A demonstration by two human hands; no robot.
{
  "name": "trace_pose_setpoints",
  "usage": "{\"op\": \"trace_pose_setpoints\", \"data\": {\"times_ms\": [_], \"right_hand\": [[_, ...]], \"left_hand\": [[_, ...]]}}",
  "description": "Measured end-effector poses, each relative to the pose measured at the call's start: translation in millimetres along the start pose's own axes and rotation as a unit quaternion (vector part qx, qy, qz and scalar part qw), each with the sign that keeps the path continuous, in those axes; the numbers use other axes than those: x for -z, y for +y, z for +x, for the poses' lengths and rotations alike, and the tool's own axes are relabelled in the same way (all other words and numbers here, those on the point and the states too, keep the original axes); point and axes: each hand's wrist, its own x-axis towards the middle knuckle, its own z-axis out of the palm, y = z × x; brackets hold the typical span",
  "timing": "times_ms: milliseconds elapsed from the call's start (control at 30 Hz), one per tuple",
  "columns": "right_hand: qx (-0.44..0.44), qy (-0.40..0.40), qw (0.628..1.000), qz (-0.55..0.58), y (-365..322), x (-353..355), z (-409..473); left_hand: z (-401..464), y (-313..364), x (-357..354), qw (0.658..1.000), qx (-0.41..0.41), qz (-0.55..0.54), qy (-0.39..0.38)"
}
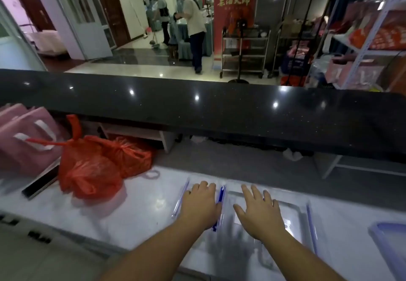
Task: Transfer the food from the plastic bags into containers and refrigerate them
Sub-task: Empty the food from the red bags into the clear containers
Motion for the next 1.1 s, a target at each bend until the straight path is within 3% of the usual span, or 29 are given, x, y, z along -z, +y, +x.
{"op": "trace_pose_setpoints", "data": {"times_ms": [367, 1100], "right_hand": [[0.081, -0.019, 0.996, -0.018, -68.9, -11.5, 47.9], [0.192, 0.014, 0.981, -0.013, -335.9, -28.7, 190.1]], "left_hand": [[1.7, -79.6, 8.1, 0.996, 0.085, 0.006, 0.008], [96.3, -347.2, 64.2, 0.987, 0.149, 0.005, 0.066]]}}
